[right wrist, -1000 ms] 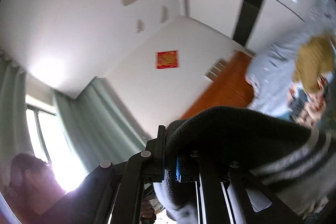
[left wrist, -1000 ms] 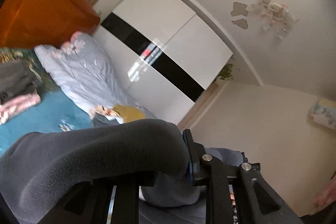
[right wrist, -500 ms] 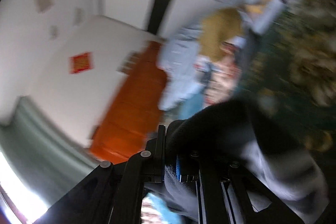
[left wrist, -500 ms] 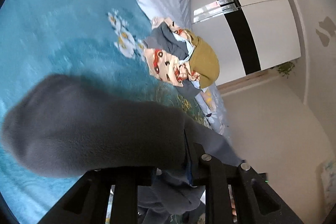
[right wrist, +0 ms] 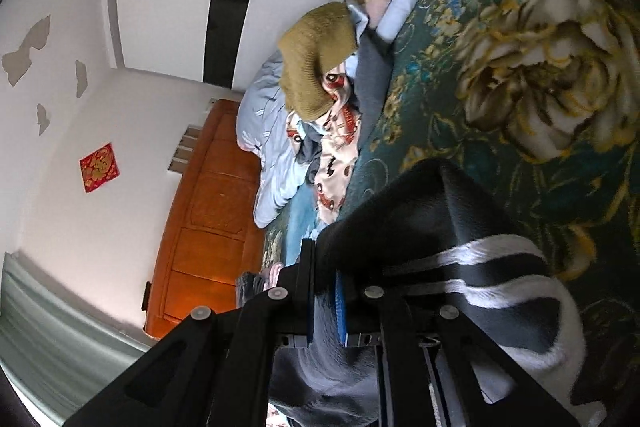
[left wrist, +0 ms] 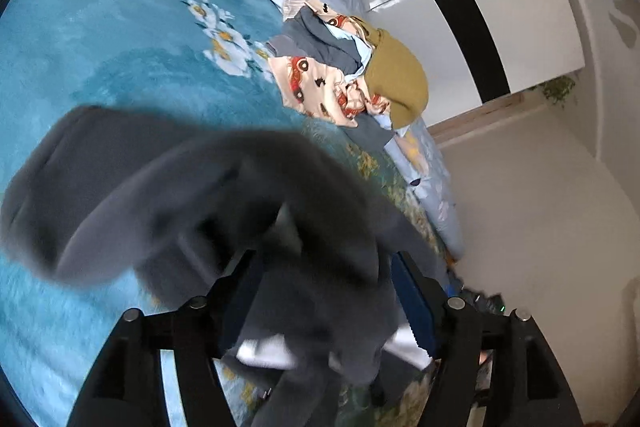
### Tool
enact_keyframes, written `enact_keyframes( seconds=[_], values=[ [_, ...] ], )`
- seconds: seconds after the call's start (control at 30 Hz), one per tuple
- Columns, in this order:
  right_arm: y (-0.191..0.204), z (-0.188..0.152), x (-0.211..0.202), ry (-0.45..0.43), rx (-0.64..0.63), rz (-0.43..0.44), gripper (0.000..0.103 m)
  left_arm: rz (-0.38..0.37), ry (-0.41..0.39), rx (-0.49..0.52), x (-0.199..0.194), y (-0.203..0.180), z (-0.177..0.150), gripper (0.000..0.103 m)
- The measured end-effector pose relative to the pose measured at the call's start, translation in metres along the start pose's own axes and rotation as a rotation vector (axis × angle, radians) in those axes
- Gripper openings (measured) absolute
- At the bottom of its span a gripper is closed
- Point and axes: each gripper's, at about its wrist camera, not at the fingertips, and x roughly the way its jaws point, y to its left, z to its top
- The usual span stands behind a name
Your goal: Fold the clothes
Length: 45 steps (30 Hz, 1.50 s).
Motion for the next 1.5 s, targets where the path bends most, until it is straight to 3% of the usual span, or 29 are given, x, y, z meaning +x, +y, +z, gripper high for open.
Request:
enact_keyframes(
  seconds=[0.17,0.33,0.5,0.53,0.57,0.63,0.73,0.9,1.03,1.2,1.4,1.43,1.47,1.5],
  values=[
    [-0.003,0.0,-0.007,-0.002,0.007,-0.007,0.01,-0.013,0.028,0.002,-0.008,0.004,-0.036,0.073],
    [-0.005,-0.007,-0.009,0.01,0.011,-0.009,0.01,0.039,0.139,0.042,0.022,0.0,-0.066,0.073],
    [-0.007,-0.016,-0.013,0.022,0.02,-0.004,0.01,0.119,0.162,0.124,0.042,-0.014,-0.081,0.071],
    [-0.007,-0.017,-0.014,0.024,0.022,-0.004,0.01,0.141,0.155,0.141,0.043,-0.017,-0.082,0.061],
    [-0.008,-0.018,-0.014,0.025,0.024,-0.003,0.01,0.159,0.147,0.151,0.043,-0.019,-0.081,0.038],
    [-0.009,-0.02,-0.015,0.029,0.028,-0.002,0.01,0.194,0.131,0.172,0.043,-0.022,-0.079,0.014],
    [-0.008,-0.022,-0.012,0.044,0.025,0.002,0.01,0.196,0.026,0.217,0.023,-0.033,-0.064,0.012],
    [-0.005,-0.023,-0.009,0.067,-0.006,-0.002,0.01,0.209,-0.163,0.212,-0.028,-0.042,-0.008,0.01],
    [-0.004,-0.023,-0.006,0.081,-0.021,-0.01,0.01,0.324,-0.302,0.244,-0.073,-0.045,0.043,0.01],
    [-0.005,-0.023,0.003,0.101,-0.033,-0.034,0.01,0.461,-0.398,0.272,-0.1,-0.04,0.081,0.01],
    [-0.006,-0.03,0.013,0.153,-0.02,-0.019,0.01,0.489,-0.449,0.198,-0.123,-0.003,0.092,0.01],
    [-0.006,-0.034,0.017,0.17,-0.015,-0.01,0.012,0.488,-0.443,0.183,-0.118,0.001,0.089,0.01],
    [-0.005,-0.039,0.022,0.191,-0.012,-0.004,0.021,0.487,-0.436,0.168,-0.114,0.005,0.086,0.01],
    [-0.005,-0.043,0.027,0.211,-0.009,0.003,0.037,0.496,-0.433,0.162,-0.113,0.008,0.084,0.01]
  ],
)
